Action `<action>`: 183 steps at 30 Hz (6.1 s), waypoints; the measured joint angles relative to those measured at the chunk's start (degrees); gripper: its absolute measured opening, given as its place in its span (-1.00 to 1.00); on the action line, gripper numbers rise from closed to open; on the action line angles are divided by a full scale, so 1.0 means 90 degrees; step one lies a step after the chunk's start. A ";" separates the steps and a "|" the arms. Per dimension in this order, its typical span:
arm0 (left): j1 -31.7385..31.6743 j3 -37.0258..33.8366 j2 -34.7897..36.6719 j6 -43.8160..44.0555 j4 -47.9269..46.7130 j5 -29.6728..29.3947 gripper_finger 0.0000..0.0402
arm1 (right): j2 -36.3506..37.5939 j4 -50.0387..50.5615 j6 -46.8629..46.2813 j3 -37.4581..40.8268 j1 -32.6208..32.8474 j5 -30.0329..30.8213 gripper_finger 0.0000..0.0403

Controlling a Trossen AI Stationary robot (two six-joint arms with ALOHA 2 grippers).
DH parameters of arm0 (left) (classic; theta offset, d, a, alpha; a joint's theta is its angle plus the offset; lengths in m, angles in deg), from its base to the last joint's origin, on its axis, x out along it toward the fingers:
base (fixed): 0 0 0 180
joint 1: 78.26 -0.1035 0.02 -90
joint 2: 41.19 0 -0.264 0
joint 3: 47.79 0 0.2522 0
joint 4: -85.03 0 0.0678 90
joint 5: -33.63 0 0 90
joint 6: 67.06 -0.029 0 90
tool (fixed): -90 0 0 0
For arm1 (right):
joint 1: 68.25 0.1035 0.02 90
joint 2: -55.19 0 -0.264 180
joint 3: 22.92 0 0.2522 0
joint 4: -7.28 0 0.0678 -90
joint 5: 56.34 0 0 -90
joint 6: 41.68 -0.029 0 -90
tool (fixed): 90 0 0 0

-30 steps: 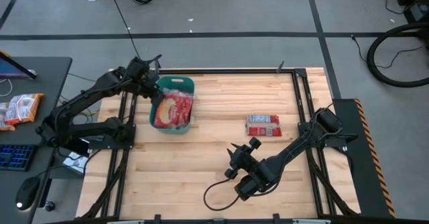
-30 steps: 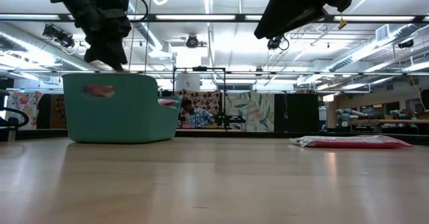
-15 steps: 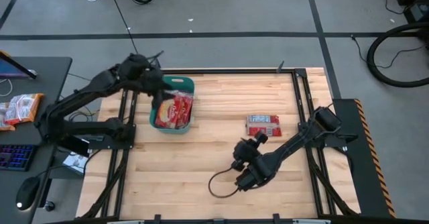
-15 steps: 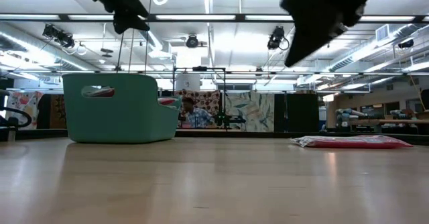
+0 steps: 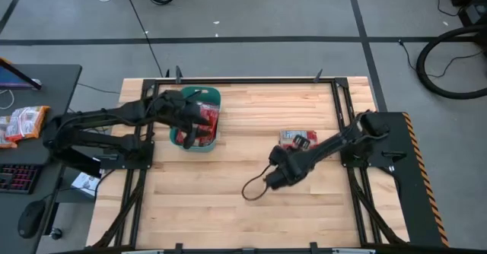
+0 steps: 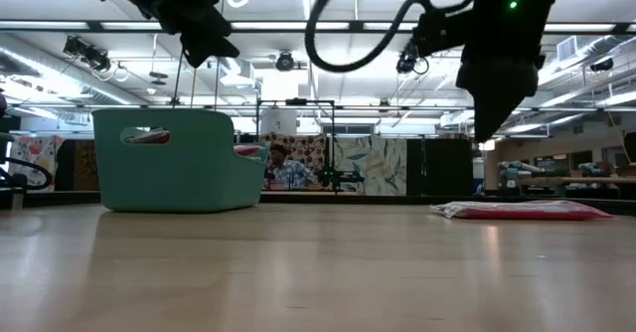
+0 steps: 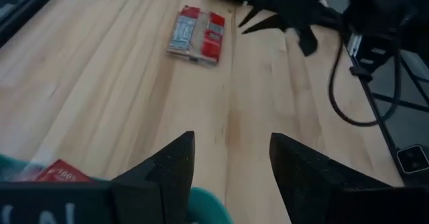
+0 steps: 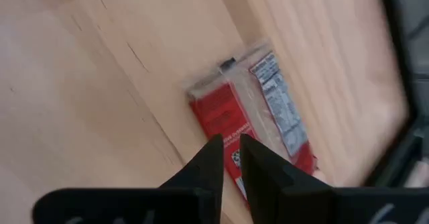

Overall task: Sort popcorn bags into baskets
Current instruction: Put the red popcorn bag into the green bin

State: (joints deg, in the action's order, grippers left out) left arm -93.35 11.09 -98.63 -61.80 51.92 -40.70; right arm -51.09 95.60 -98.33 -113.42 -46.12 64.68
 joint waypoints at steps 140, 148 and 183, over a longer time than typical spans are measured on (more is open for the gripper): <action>0.1462 -0.0043 -0.3630 0.0230 0.4395 0.0407 -0.46 | 0.1405 -0.4409 0.4698 0.0008 -0.0639 -0.1449 -0.96; 0.1462 -0.0046 -0.3629 0.0344 0.4383 0.0440 -0.85 | 0.1432 -0.4408 0.4185 0.0008 -0.0639 -0.1306 -0.81; -0.1441 -0.0759 0.1392 -0.3861 0.1319 0.0096 -0.80 | 0.1713 -0.4132 0.3573 0.0013 0.0189 0.0074 -0.38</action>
State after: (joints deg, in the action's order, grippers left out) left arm -106.32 4.26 -86.10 -96.55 63.79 -39.83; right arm -35.68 58.41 -66.17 -113.30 -44.42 65.35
